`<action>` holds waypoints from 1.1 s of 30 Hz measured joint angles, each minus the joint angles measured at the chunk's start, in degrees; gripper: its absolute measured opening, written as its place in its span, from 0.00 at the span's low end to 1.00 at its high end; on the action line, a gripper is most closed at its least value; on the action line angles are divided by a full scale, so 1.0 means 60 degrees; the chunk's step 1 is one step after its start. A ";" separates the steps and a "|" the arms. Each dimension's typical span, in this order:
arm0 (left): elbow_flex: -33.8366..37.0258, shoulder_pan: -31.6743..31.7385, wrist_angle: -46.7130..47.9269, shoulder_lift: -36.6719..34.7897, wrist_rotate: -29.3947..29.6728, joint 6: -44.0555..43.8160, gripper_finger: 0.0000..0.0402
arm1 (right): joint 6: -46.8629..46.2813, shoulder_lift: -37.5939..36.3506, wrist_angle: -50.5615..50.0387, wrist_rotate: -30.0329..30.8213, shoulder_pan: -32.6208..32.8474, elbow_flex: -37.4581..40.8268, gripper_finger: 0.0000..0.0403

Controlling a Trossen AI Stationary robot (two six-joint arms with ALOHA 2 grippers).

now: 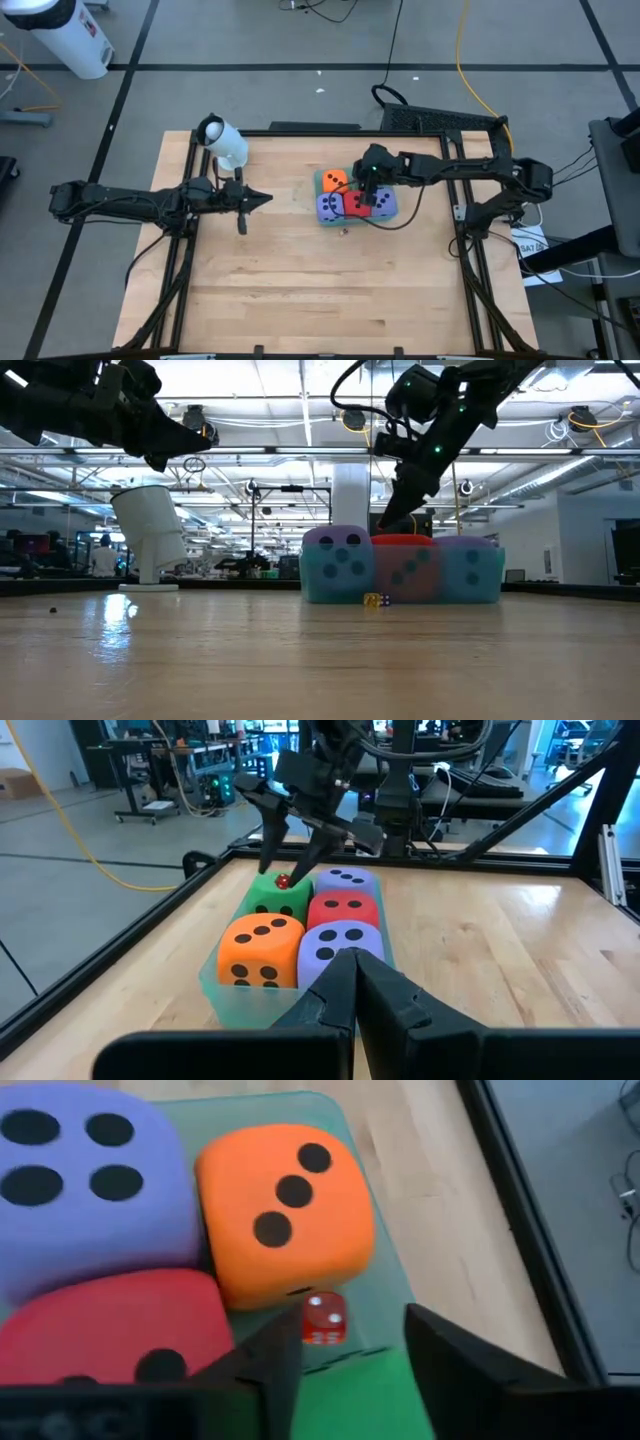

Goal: Pick & Place Dice
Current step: Put the small red die into the blue bin

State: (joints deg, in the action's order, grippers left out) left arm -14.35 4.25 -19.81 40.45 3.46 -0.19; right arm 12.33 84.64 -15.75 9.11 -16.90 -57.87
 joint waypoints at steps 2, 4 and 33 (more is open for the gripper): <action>0.0000 0.0000 0.0004 0.0000 0.0000 0.0004 0.02 | 0.0227 -0.0018 0.0062 0.0065 0.0015 0.0004 0.49; 0.0000 0.0000 -0.0001 0.0000 -0.0004 0.0001 0.02 | 0.0396 -0.0018 0.0068 0.0291 0.0096 0.0002 0.56; 0.0000 0.0000 0.0029 0.0053 -0.0176 -0.1415 0.02 | 0.8388 -0.0015 0.7267 0.3206 0.2000 0.2985 0.58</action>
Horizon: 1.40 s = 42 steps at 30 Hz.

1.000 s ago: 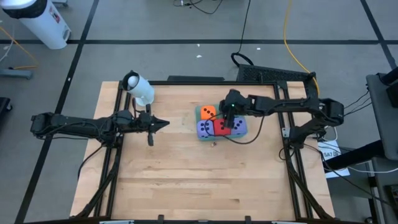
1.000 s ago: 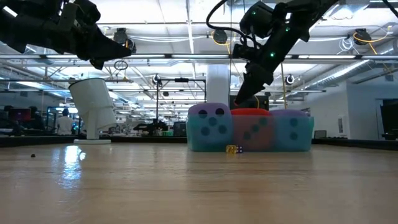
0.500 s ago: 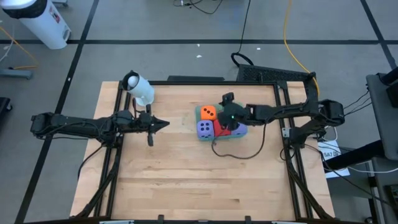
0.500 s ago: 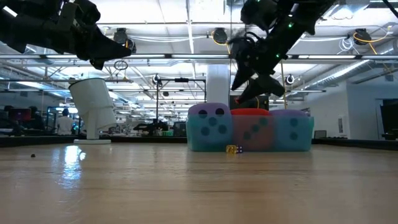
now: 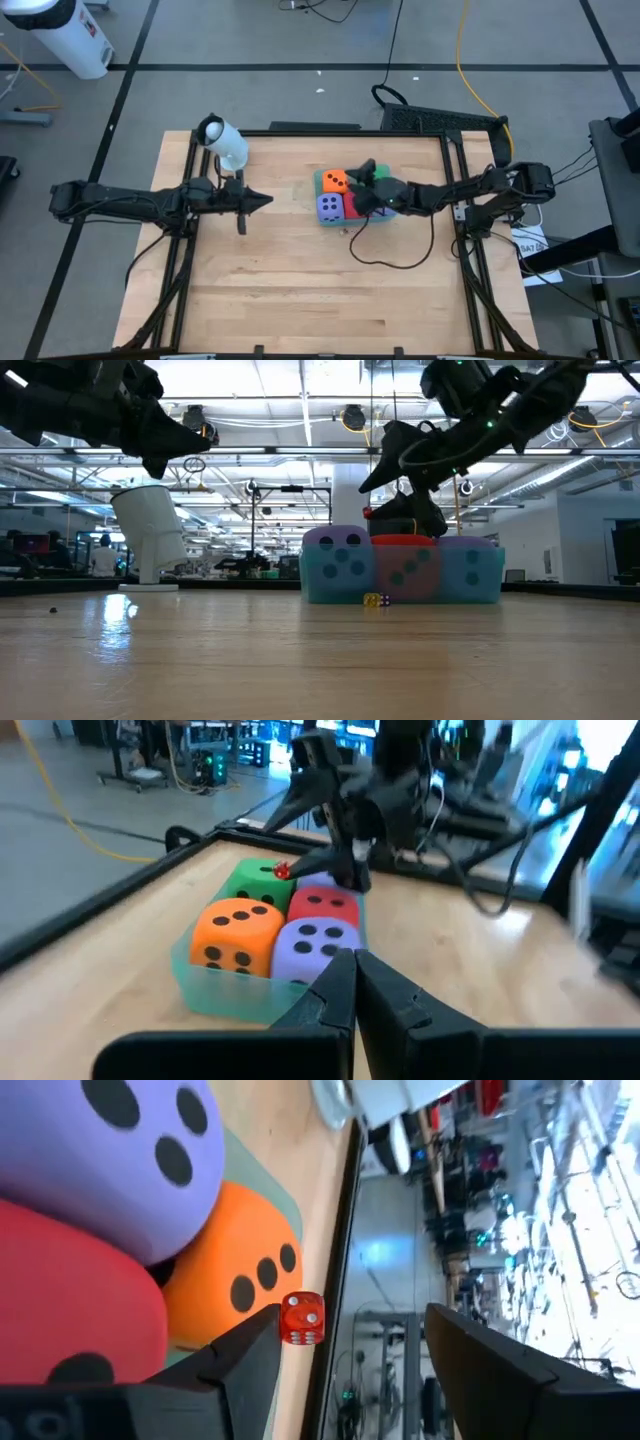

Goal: Pick & Place Dice
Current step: Put the small red die into the blue bin

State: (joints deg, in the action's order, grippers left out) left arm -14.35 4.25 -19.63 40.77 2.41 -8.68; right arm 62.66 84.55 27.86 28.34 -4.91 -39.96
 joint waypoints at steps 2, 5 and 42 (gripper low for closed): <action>0.0000 0.0000 -0.0180 0.0185 -0.0036 -0.0612 0.02 | 0.0017 -0.0007 0.0648 -0.0261 0.0007 0.0289 0.58; 0.0000 -0.0009 -0.0677 0.0728 -0.0377 -0.1069 0.01 | 0.0001 -0.0007 0.1429 -0.0673 0.0033 0.0623 0.58; -0.5503 0.0532 -0.4724 0.9712 -0.2718 -0.3340 0.00 | -0.0352 -0.0004 0.2875 -0.0188 0.0463 0.1081 0.57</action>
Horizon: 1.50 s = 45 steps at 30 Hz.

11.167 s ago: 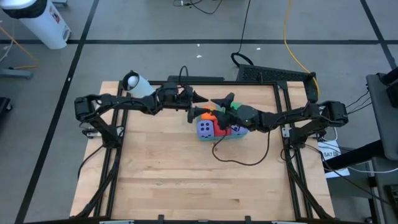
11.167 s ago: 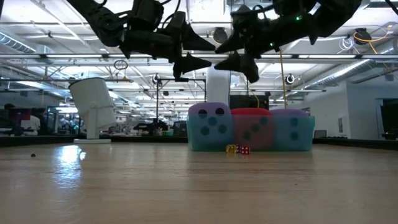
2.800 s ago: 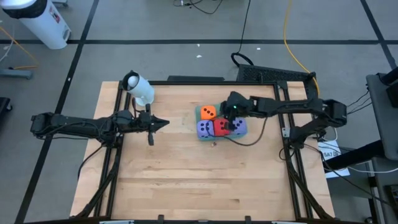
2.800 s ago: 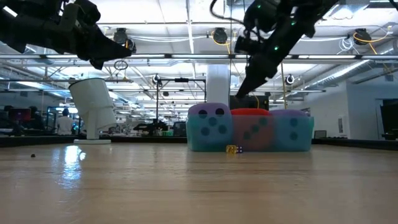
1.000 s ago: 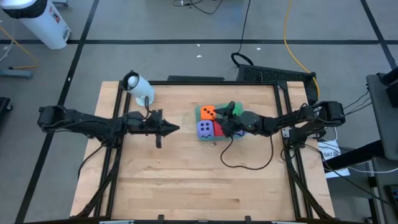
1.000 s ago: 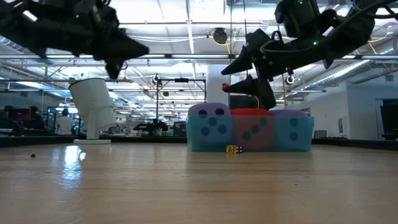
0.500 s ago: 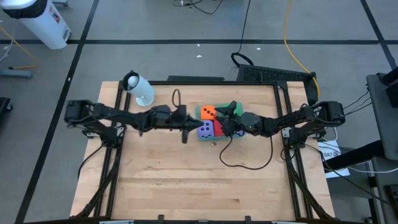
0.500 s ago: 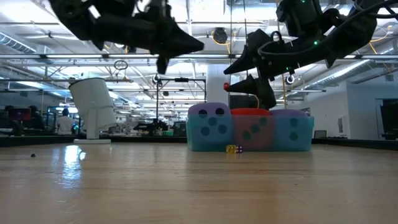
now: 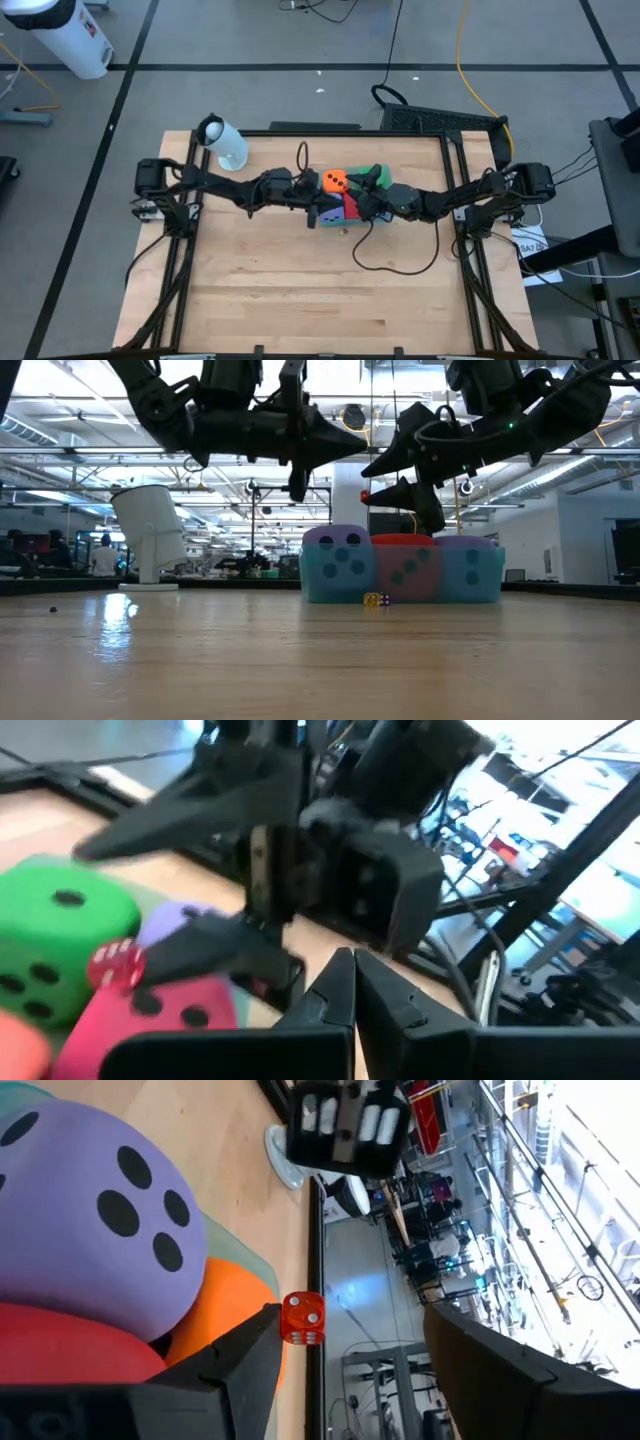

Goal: Pick & Place Dice
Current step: Put the small red die into the blue bin

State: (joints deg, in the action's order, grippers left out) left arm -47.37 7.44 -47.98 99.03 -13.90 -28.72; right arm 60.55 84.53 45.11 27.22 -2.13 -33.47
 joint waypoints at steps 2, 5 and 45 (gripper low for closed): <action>-0.0124 0.0033 0.0000 0.0002 -0.0175 -0.0001 0.00 | -0.0126 0.0000 -0.0057 -0.0001 0.0000 0.0000 0.57; -0.0213 0.0137 0.0064 0.0002 -0.0485 -0.0024 0.00 | -0.0222 0.0000 -0.0053 -0.0029 0.0000 0.0000 0.57; -0.0609 0.0697 0.1615 0.0196 -0.0220 -0.0045 0.00 | -0.0196 0.0000 0.0665 -0.0032 -0.0013 0.0000 0.58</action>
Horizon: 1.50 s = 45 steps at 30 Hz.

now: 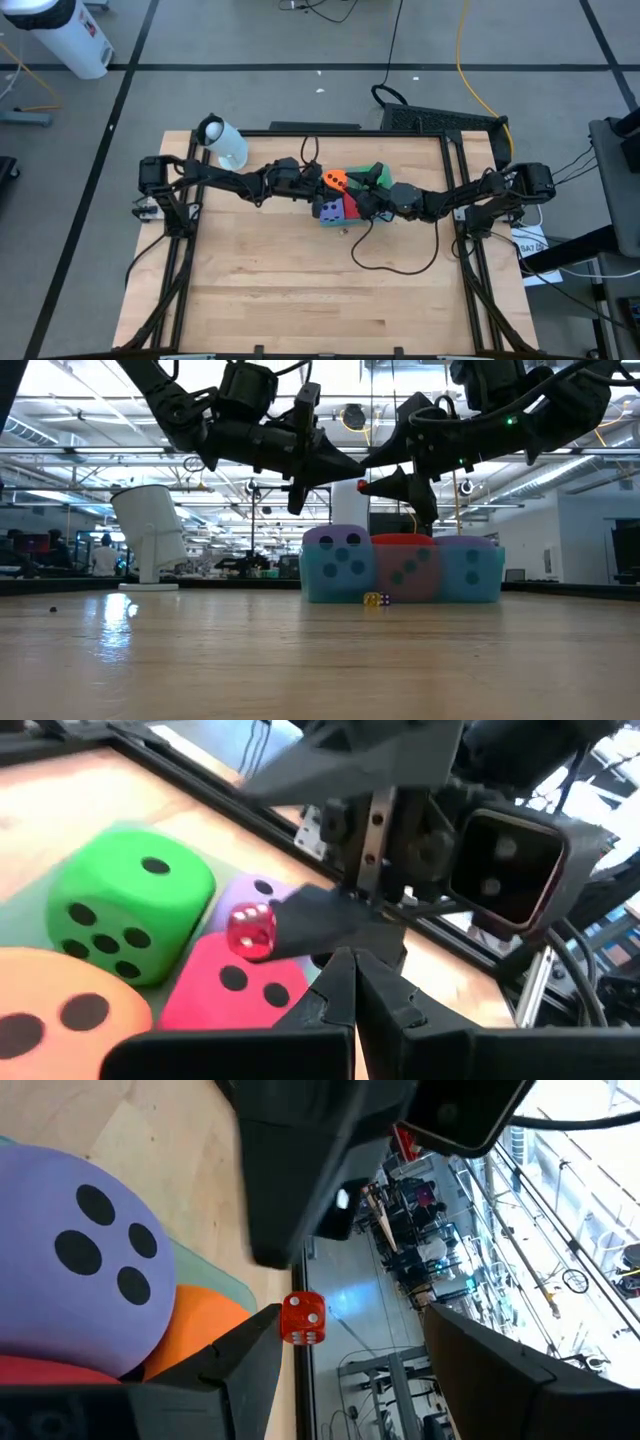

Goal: Pick & Place Dice
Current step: Put the small red die into the blue bin

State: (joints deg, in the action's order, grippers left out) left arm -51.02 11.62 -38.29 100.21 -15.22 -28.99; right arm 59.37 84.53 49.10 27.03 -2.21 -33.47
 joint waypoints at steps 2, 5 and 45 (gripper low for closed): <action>-0.0273 -0.0004 0.0084 0.0181 -0.0040 0.0003 0.00 | -0.0020 0.0002 0.0000 0.0000 0.0006 -0.0004 0.58; -0.0753 0.0006 0.0464 0.0499 -0.0044 0.0033 0.00 | -0.0036 0.0001 -0.0003 0.0000 0.0017 -0.0006 0.58; -0.0665 -0.0952 0.7098 -0.4712 0.1699 0.4147 0.00 | -0.2595 -0.2198 -0.1375 0.1488 0.0977 0.0102 0.57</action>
State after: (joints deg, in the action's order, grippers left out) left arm -55.01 5.91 4.30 71.94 -5.03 -4.11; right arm 43.80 71.34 40.85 35.95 3.65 -32.86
